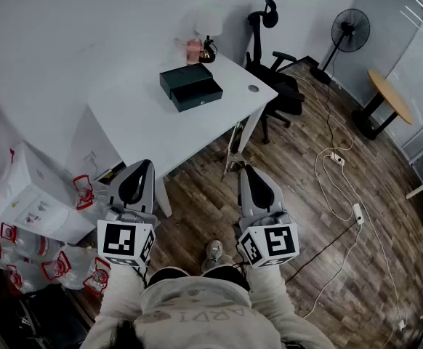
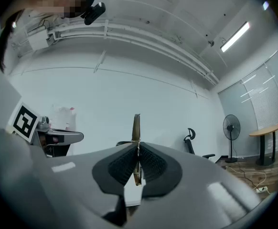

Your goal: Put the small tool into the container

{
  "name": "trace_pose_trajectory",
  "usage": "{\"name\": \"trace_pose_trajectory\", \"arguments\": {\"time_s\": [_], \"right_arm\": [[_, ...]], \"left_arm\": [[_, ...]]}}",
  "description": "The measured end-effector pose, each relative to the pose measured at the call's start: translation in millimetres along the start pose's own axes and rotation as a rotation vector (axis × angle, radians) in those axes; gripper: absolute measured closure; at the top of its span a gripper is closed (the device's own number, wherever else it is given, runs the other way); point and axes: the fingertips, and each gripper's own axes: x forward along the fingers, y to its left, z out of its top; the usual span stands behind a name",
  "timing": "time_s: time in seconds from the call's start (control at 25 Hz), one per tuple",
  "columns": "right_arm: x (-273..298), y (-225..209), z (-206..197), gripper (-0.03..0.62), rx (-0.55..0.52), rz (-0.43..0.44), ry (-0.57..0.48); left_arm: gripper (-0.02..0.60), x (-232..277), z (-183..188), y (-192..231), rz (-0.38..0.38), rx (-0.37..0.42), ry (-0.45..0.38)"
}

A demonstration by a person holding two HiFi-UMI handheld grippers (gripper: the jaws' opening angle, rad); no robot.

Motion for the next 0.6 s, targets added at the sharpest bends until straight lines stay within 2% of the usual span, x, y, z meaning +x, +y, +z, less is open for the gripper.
{"name": "trace_pose_trajectory", "arguments": {"time_s": [0.6], "right_arm": [[36.9,-36.4,-11.4,0.573,0.033,0.012,0.006]], "left_arm": [[0.578,47.0,-7.7,-0.8,0.026,-0.011,0.007]]}}
